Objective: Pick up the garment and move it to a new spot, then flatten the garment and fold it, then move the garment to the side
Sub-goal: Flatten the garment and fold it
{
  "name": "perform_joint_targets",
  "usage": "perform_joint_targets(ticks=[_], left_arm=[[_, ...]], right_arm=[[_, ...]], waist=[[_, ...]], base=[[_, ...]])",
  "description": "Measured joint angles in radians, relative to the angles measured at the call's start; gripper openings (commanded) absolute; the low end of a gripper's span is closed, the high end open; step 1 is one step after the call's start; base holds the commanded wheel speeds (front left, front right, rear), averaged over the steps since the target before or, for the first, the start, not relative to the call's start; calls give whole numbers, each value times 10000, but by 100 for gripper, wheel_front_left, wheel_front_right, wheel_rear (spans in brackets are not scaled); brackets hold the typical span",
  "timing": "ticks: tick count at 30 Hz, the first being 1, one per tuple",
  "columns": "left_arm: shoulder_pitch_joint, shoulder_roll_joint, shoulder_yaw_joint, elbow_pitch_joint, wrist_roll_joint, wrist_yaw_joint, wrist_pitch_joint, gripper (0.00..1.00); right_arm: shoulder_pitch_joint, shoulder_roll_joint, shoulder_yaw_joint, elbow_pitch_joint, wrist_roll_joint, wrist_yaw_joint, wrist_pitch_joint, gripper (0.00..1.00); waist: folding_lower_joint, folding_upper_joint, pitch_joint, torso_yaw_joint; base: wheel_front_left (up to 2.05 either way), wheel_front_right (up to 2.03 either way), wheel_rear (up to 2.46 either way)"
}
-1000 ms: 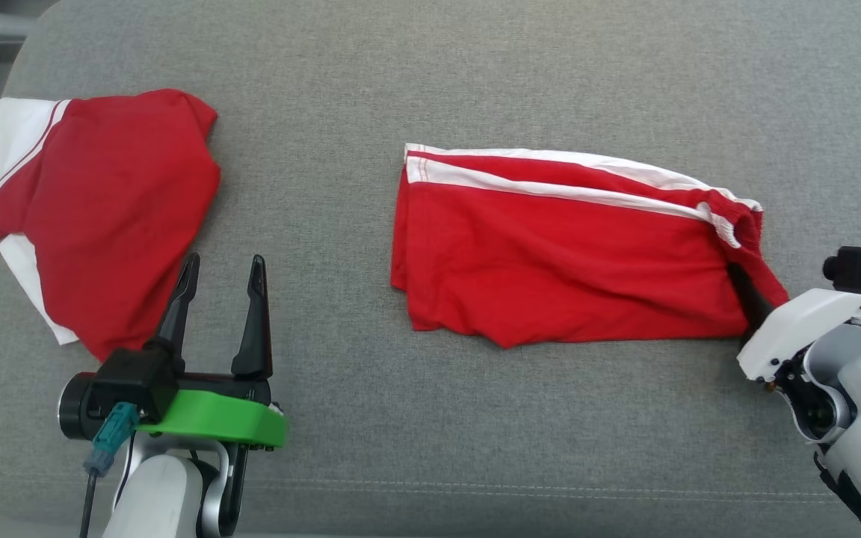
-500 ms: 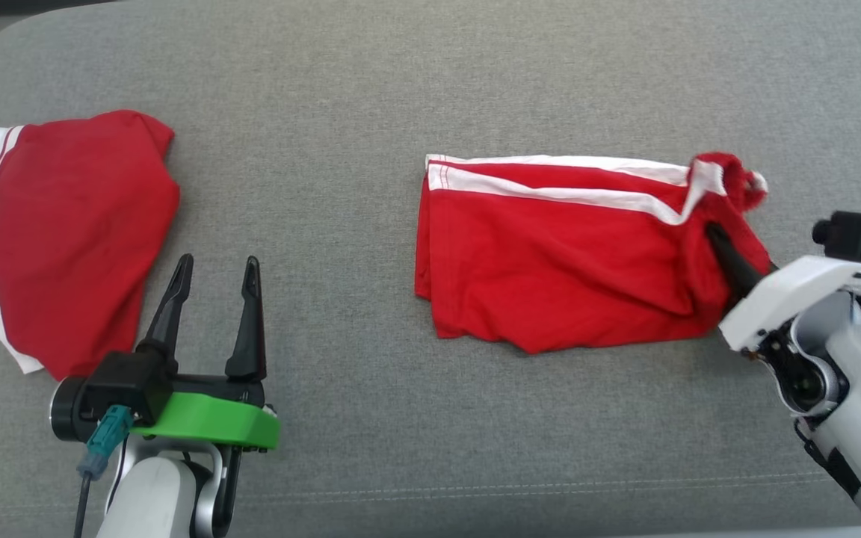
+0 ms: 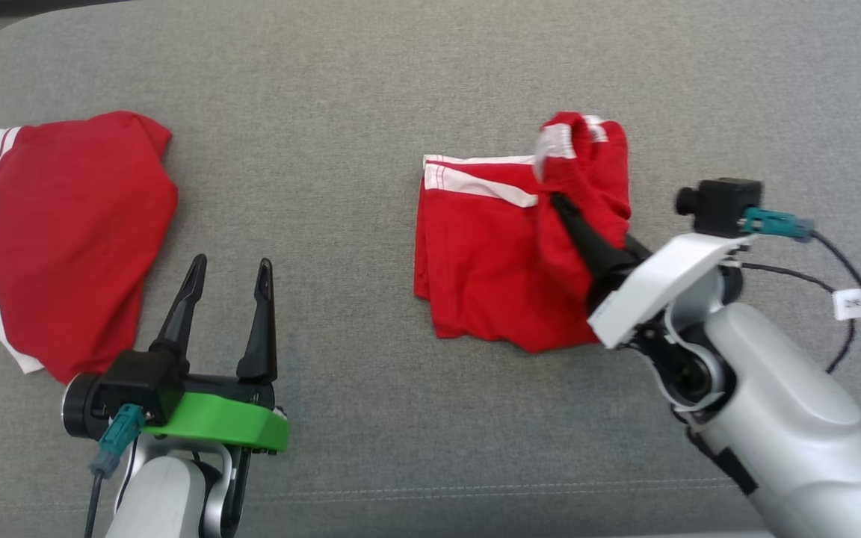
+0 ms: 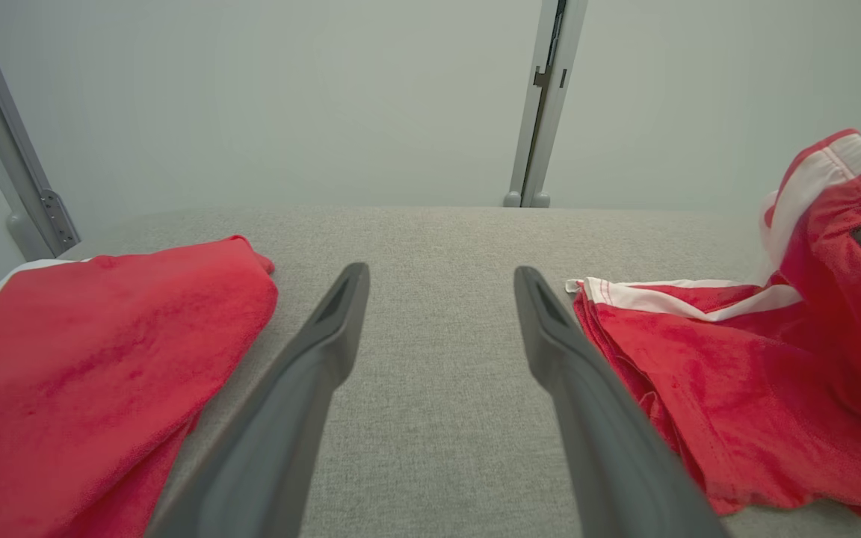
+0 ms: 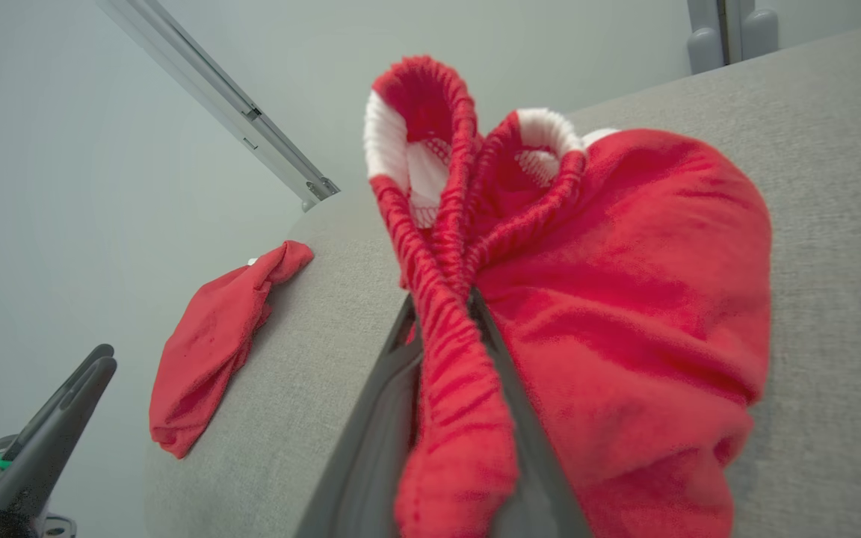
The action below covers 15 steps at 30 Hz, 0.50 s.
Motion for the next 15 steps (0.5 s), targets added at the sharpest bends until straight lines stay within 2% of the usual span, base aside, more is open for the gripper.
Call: perform_joint_targets(ticks=[4,12,13,14,15], left_arm=[[-79,-69,-50,98,0,-75,0,100],[-228,-236,-127,240,33,-203,2,100],[-238,-251,-125,244,44,-207,0,100],[-253,-268,-125,257,46,-209,0,100],[-261,-282,-117,259,58,-209,0,100]], right_arm=[[-235,775,219,359,-414,0,33,0],[-729,1925,424,2136,-1074,0,-426,0],[-759,1971,439,2282,-1089,0,-474,13],[-787,2010,443,2449,-1160,0,-560,68],[-816,2048,460,2573,-1179,0,-625,100]], waist=[[0,0,48,170],[0,0,132,571],[0,0,145,604],[0,0,161,631],[0,0,178,648]], base=[[0,0,0],[0,0,0],[0,0,0],[0,0,0],[0,0,0]])
